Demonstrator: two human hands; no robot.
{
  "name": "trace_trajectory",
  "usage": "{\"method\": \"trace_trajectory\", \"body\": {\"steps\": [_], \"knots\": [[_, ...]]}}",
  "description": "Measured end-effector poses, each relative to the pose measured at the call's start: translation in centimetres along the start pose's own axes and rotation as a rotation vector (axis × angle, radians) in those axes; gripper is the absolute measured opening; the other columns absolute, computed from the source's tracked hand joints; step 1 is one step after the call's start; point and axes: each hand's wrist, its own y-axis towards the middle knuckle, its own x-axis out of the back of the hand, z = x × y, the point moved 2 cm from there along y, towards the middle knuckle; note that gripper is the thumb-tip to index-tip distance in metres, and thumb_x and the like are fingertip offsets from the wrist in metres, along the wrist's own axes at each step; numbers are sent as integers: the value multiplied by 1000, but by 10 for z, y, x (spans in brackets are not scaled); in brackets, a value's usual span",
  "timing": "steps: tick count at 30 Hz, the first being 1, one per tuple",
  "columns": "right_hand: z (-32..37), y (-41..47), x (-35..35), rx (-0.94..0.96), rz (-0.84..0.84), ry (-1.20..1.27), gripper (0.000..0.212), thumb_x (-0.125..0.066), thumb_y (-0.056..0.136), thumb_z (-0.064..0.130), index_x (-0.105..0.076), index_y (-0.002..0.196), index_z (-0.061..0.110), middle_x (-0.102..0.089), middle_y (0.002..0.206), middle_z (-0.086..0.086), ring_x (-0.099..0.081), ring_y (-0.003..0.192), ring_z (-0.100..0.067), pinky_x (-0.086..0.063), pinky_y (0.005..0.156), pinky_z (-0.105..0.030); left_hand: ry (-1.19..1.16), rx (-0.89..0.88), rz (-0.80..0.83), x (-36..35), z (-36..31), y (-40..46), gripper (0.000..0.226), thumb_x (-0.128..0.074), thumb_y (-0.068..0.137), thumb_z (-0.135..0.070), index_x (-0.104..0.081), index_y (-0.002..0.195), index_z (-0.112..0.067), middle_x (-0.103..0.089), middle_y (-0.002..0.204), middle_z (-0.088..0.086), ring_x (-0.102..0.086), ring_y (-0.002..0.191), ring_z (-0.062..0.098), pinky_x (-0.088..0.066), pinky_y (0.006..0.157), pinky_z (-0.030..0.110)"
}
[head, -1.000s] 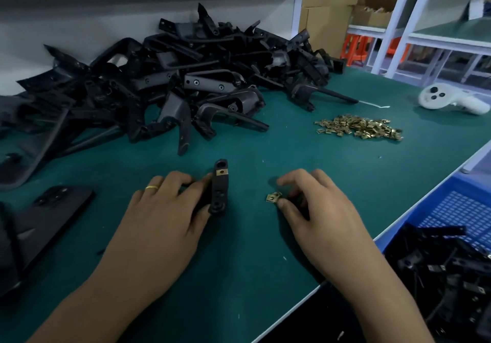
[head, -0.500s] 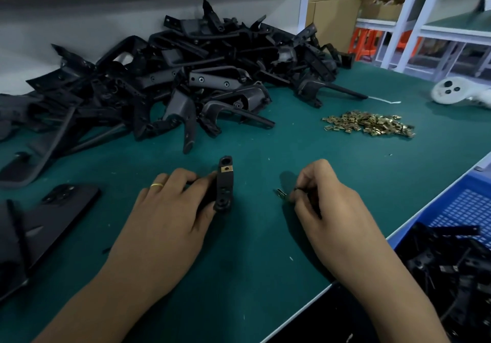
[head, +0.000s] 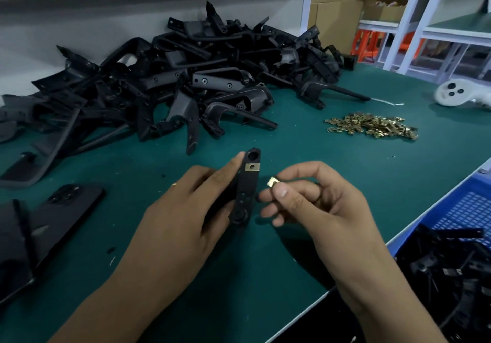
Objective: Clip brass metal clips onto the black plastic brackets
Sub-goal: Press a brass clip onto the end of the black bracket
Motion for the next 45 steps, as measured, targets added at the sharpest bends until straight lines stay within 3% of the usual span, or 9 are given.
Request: {"method": "trace_trajectory", "body": {"steps": [2, 5, 13, 17, 26, 31, 35, 39, 45], "knots": [[-1, -1, -6, -16, 49, 32, 12, -67, 92, 7, -66, 101, -2, -75, 85, -22, -71, 71, -25, -57, 65, -28, -3, -2, -56, 1, 2, 1, 59, -42, 99, -51, -33, 157, -48, -52, 116, -16, -58, 91, 12, -57, 67, 41], [-2, -2, -11, -31, 79, 51, 13, -67, 91, 6, -68, 99, -3, -73, 82, -24, -71, 69, -25, -57, 63, -29, -6, 18, -124, 1, 7, 2, 57, -55, 102, -42, -36, 156, -49, -51, 116, -16, -59, 95, 13, -58, 71, 44], [-1, -4, -14, -59, 60, 29, 13, -71, 88, 6, -69, 93, -7, -74, 77, -24, -73, 66, -26, -59, 62, -29, 33, 14, -109, 0, 10, 2, 58, -45, 98, -52, -39, 156, -45, -52, 118, -13, -58, 94, 13, -57, 67, 45], [-2, -5, -16, -113, 35, 36, 9, -73, 87, 7, -71, 85, -1, -75, 77, -22, -76, 68, -28, -61, 63, -31, 80, -8, -140, 1, 8, 1, 55, -48, 100, -44, -44, 154, -41, -56, 119, -8, -61, 90, 21, -57, 63, 47], [-3, -7, -19, -210, 17, 17, 11, -71, 91, -1, -64, 86, -9, -74, 74, -24, -76, 67, -31, -63, 61, -33, 282, -44, -183, 2, 3, -2, 61, -64, 91, -18, -55, 149, -36, -62, 113, 1, -56, 81, 26, -54, 59, 41], [-3, -7, -15, -188, -33, 66, 11, -71, 90, -3, -67, 81, -6, -71, 66, -20, -74, 64, -30, -62, 61, -33, 235, -12, -139, 2, 0, 0, 55, -41, 95, -38, -54, 149, -39, -60, 113, -5, -55, 81, 23, -55, 58, 42], [-1, -5, -13, -170, -11, 101, 8, -71, 91, 0, -70, 84, -2, -71, 69, -20, -73, 65, -27, -62, 63, -34, 23, 58, -115, -3, 5, 1, 57, -46, 91, -51, -49, 148, -49, -56, 114, -11, -59, 84, 18, -57, 66, 45], [-2, -4, -12, -164, 8, 98, 5, -72, 91, 3, -72, 86, 1, -70, 78, -29, -71, 69, -30, -62, 67, -39, -23, 76, -122, -4, 9, 2, 59, -49, 90, -54, -46, 149, -52, -55, 113, -11, -58, 88, 14, -56, 72, 42], [-2, -3, -10, -163, 29, 162, 6, -69, 93, 1, -70, 87, 0, -73, 78, -24, -74, 67, -30, -63, 66, -37, -95, 88, -101, -8, 12, 0, 57, -51, 91, -57, -44, 148, -56, -54, 106, -16, -58, 89, 10, -54, 72, 39]]}}
